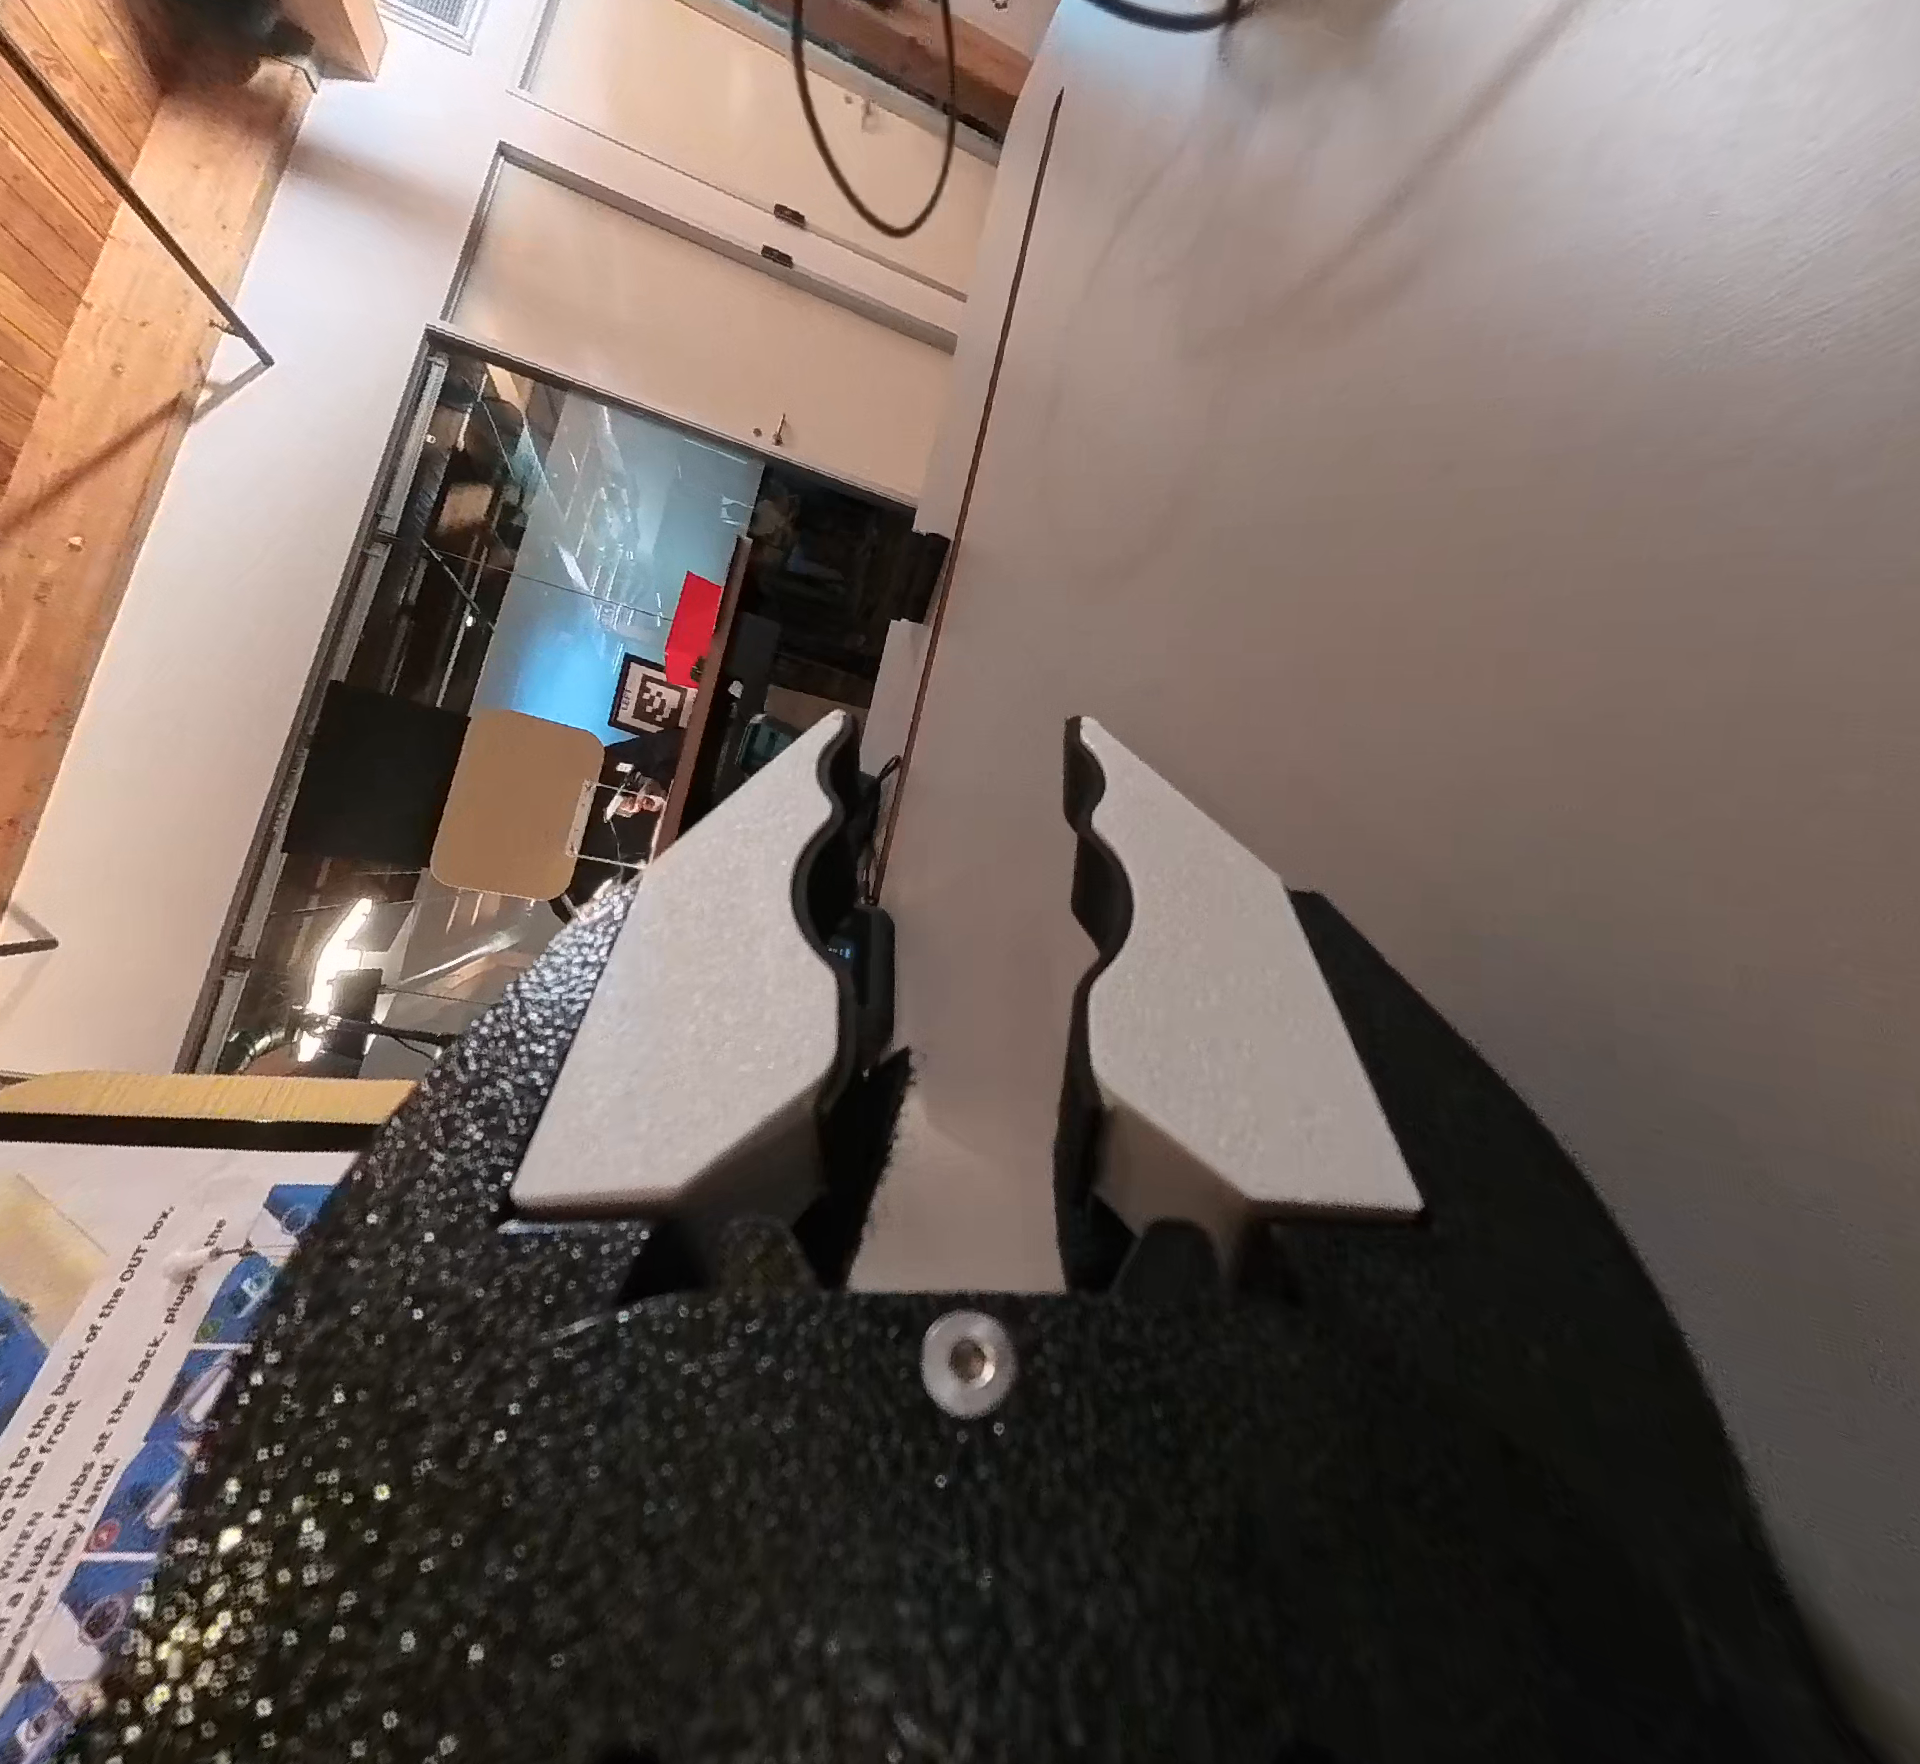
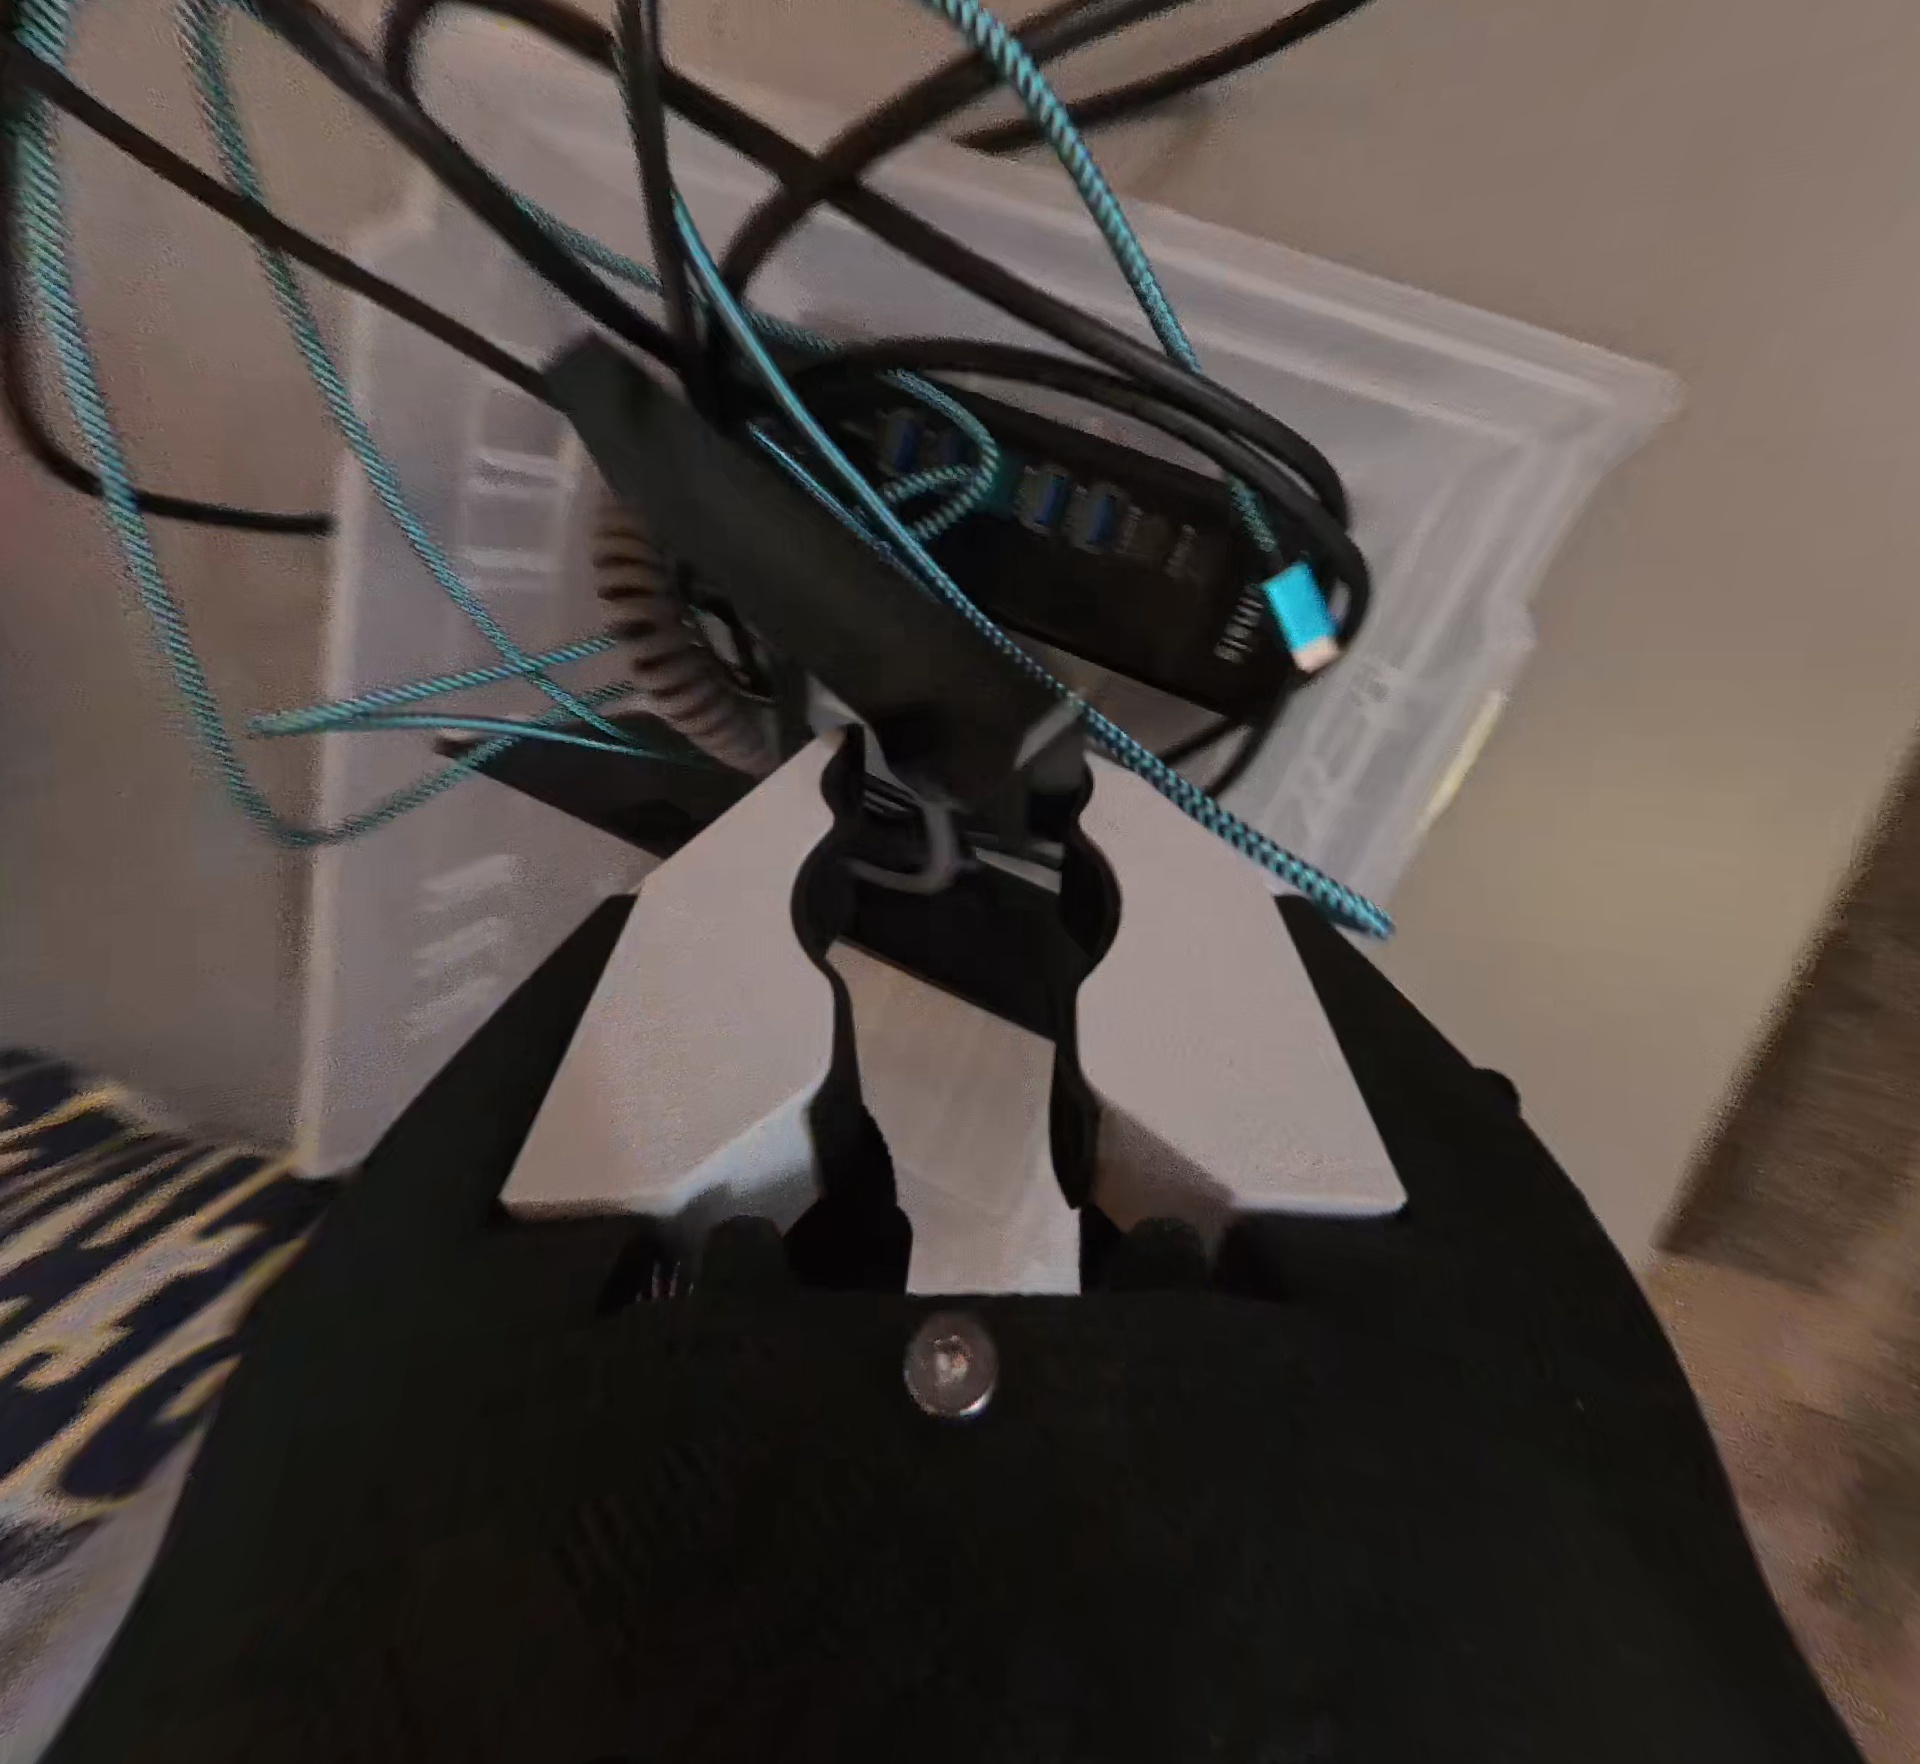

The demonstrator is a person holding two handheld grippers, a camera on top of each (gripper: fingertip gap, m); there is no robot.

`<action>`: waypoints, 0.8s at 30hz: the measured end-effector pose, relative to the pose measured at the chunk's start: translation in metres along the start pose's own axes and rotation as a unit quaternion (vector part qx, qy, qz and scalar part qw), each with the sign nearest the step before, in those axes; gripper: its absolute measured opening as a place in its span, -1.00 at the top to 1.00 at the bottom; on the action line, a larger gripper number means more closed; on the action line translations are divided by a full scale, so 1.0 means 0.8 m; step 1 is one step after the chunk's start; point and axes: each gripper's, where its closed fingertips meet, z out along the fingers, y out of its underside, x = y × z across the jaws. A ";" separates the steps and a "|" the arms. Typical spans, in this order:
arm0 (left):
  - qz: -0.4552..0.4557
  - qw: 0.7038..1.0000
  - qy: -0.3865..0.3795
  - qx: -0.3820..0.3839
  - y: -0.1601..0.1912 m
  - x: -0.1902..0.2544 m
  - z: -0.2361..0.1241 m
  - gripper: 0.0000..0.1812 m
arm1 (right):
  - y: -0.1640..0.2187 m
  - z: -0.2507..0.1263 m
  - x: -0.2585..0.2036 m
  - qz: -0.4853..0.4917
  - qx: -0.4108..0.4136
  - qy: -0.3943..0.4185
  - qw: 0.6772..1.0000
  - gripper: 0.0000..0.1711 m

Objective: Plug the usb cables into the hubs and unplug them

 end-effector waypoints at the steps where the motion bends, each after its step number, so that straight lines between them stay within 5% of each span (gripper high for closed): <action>1: 0.001 1.000 0.000 0.000 0.000 0.000 0.000 0.58 | 0.003 -0.005 0.003 -0.023 0.002 0.033 0.999 0.50; 4: -0.002 1.000 -0.006 0.001 -0.001 -0.003 0.000 0.52 | -0.002 -0.036 -0.004 -0.076 0.069 0.098 0.990 0.21; 6: -0.016 0.999 -0.034 -0.007 0.001 -0.016 0.000 0.29 | -0.006 -0.065 -0.012 -0.114 0.138 0.144 0.973 0.08; 12: -0.109 0.992 -0.069 -0.010 -0.004 -0.046 -0.011 -0.02 | 0.033 -0.131 -0.025 -0.189 0.311 0.271 0.891 -0.15; 15: -0.298 0.953 -0.047 -0.041 -0.023 -0.061 -0.015 -0.62 | 0.072 -0.126 -0.011 -0.164 0.350 0.292 0.875 -0.44; 17: -0.412 0.911 0.000 -0.025 -0.060 -0.070 -0.033 -0.76 | 0.101 -0.109 0.006 -0.138 0.341 0.291 0.883 -0.57; 20: -0.479 0.875 -0.048 -0.055 -0.055 -0.109 -0.081 -0.75 | 0.132 -0.079 0.026 -0.100 0.318 0.254 0.908 -0.51; 24: -0.469 0.809 -0.173 -0.308 0.070 -0.127 -0.193 -0.74 | 0.156 -0.044 0.042 -0.060 0.270 0.200 0.940 -0.20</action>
